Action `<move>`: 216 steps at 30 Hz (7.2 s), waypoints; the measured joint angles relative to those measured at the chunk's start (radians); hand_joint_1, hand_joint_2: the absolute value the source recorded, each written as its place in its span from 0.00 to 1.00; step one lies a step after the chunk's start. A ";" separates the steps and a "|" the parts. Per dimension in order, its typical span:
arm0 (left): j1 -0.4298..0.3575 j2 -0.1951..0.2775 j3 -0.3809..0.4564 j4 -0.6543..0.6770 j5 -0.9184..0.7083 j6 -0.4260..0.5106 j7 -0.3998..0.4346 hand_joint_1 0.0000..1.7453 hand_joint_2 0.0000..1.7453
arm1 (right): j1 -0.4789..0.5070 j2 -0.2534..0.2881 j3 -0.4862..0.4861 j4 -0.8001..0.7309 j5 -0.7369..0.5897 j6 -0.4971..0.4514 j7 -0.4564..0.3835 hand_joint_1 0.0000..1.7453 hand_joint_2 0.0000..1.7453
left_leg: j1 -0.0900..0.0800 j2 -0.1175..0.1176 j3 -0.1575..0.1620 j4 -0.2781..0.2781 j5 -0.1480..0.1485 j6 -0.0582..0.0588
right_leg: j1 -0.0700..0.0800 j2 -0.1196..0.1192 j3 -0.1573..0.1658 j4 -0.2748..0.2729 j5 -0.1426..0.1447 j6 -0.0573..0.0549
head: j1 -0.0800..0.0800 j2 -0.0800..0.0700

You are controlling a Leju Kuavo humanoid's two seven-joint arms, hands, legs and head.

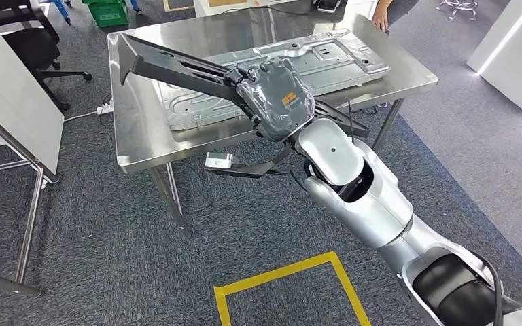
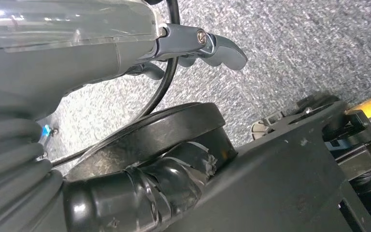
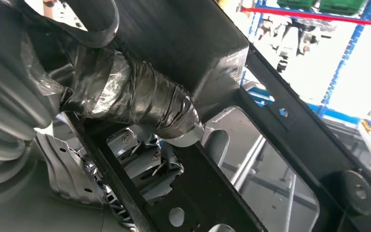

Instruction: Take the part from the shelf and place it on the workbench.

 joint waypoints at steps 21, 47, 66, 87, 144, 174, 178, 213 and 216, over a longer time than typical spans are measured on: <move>0.003 0.007 0.010 0.000 -0.003 -0.006 -0.006 0.00 1.00 | -0.008 0.002 0.000 0.004 -0.002 0.021 0.000 1.00 1.00 | -0.018 -0.121 0.005 0.006 -0.004 0.031 | -0.022 0.134 0.051 -0.146 0.062 -0.019 | -0.001 0.000; -0.007 0.004 0.014 0.000 0.000 -0.012 -0.012 0.00 1.00 | -0.034 0.008 0.003 0.007 -0.011 0.039 0.000 1.00 1.00 | 0.005 -0.034 -0.097 0.167 -0.040 -0.024 | -0.004 0.028 0.093 -0.114 -0.008 -0.037 | 0.001 0.000; 0.001 0.000 0.017 0.000 0.000 -0.015 -0.014 0.00 1.00 | -0.042 0.008 0.005 0.017 -0.020 0.041 -0.006 1.00 1.00 | -0.003 -0.032 0.066 0.012 -0.084 -0.019 | 0.003 0.012 0.010 -0.115 0.061 -0.014 | 0.003 0.000; -0.001 0.002 0.024 0.000 0.005 -0.016 -0.019 0.00 1.00 | -0.049 0.008 0.006 0.021 -0.021 0.042 -0.008 1.00 1.00 | -0.011 -0.031 0.011 -0.028 0.011 0.026 | 0.000 0.019 0.091 -0.018 -0.060 -0.008 | 0.003 0.000; 0.002 0.004 0.040 -0.002 0.001 -0.012 -0.024 0.00 1.00 | -0.068 0.022 0.132 0.199 -0.029 0.144 -0.030 1.00 1.00 | -0.003 -0.029 -0.051 0.029 0.013 -0.025 | -0.001 -0.046 0.119 -0.147 -0.006 -0.009 | -0.005 0.000; -0.010 0.002 0.040 -0.002 -0.014 -0.051 -0.022 0.00 1.00 | -0.111 0.050 0.329 0.653 -0.013 0.197 -0.122 1.00 1.00 | -0.011 -0.064 -0.030 0.024 -0.007 -0.003 | 0.017 0.016 0.064 -0.138 0.038 -0.025 | -0.004 0.000; -0.013 0.002 0.040 -0.002 -0.016 -0.056 -0.021 0.00 1.00 | -0.112 0.060 0.360 0.757 -0.016 0.181 -0.138 0.50 0.50 | -0.011 -0.061 -0.018 0.023 -0.012 -0.007 | 0.016 0.021 0.075 -0.140 0.035 -0.026 | -0.004 0.000; 0.007 0.000 0.106 -0.002 0.032 -0.022 0.032 0.00 0.00 | -0.147 0.095 0.391 0.632 -0.037 0.145 -0.050 0.00 0.00 | -0.014 -0.058 -0.006 0.024 -0.018 -0.003 | 0.016 0.023 0.091 -0.146 0.031 -0.021 | -0.004 0.000; 0.010 0.000 0.112 -0.002 0.033 -0.019 0.029 0.00 0.00 | -0.144 0.094 0.379 0.551 -0.029 0.144 -0.035 0.00 0.00 | -0.018 -0.058 -0.008 0.027 -0.020 0.000 | 0.012 0.023 0.091 -0.149 0.033 -0.017 | -0.004 0.000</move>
